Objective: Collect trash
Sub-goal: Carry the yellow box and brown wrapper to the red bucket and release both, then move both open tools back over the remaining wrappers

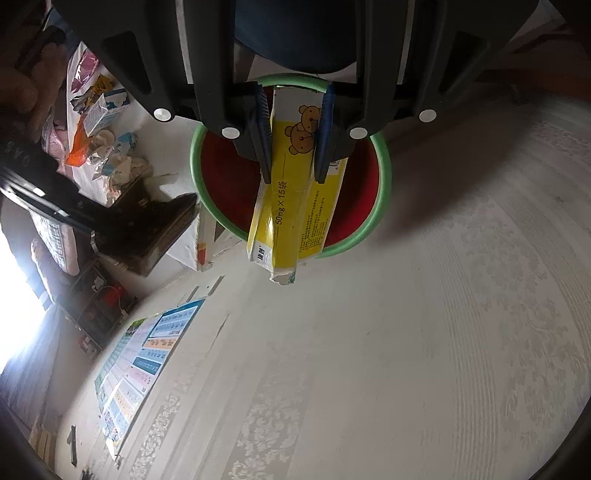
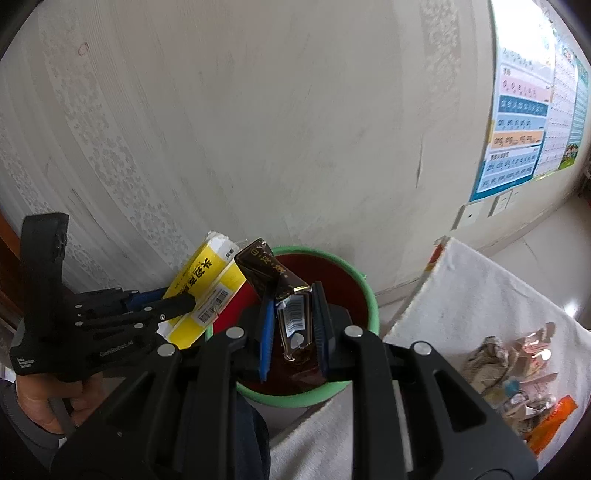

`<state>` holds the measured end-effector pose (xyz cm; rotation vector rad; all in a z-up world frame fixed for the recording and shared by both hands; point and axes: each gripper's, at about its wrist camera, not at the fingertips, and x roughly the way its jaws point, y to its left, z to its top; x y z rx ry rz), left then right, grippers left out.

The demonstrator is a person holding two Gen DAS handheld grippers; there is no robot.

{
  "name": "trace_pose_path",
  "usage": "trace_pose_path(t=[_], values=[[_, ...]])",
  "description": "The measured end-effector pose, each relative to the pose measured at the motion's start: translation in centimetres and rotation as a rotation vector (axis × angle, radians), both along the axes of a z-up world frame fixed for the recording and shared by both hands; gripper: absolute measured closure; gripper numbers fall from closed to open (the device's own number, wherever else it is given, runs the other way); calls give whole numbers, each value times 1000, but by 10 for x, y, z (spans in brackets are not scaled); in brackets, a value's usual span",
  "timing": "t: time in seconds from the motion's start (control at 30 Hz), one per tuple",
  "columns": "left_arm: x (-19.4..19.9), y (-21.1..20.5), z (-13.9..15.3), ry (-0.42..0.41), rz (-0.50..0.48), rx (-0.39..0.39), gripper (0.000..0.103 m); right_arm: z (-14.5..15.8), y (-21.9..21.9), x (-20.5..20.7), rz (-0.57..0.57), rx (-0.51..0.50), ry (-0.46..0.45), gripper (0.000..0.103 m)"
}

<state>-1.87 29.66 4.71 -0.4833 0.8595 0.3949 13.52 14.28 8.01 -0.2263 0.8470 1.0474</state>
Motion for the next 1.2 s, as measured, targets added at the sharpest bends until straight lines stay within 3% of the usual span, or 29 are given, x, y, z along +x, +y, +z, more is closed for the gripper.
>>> trace_pose_path(t=[0.07, 0.13, 0.17, 0.2, 0.27, 0.37, 0.47, 0.8, 1.2], values=[[0, 5, -3, 0, 11, -7, 83, -6, 6, 1, 4, -15, 8, 83], [1, 8, -5, 1, 26, -16, 67, -12, 11, 2, 4, -36, 18, 73], [0, 10, -7, -1, 41, -17, 47, -14, 12, 3, 1, -48, 24, 51], [0, 11, -7, -6, 53, -18, 38, -15, 10, 4, -12, -49, 22, 34], [0, 12, -8, -16, 53, -28, 36, -13, 7, 4, -27, -42, 10, 30], [2, 12, -8, -12, 57, -15, 23, -11, 0, 6, -50, -53, -1, 14], [3, 7, -5, -17, 61, -6, 14, -8, -11, 10, -89, -50, -8, 5], [8, -30, 11, -28, 40, 55, 8, 0, -74, 11, -217, -46, -12, 5], [43, -123, 20, -50, -135, 57, 8, 1, -194, 6, -408, -48, -24, 5]])
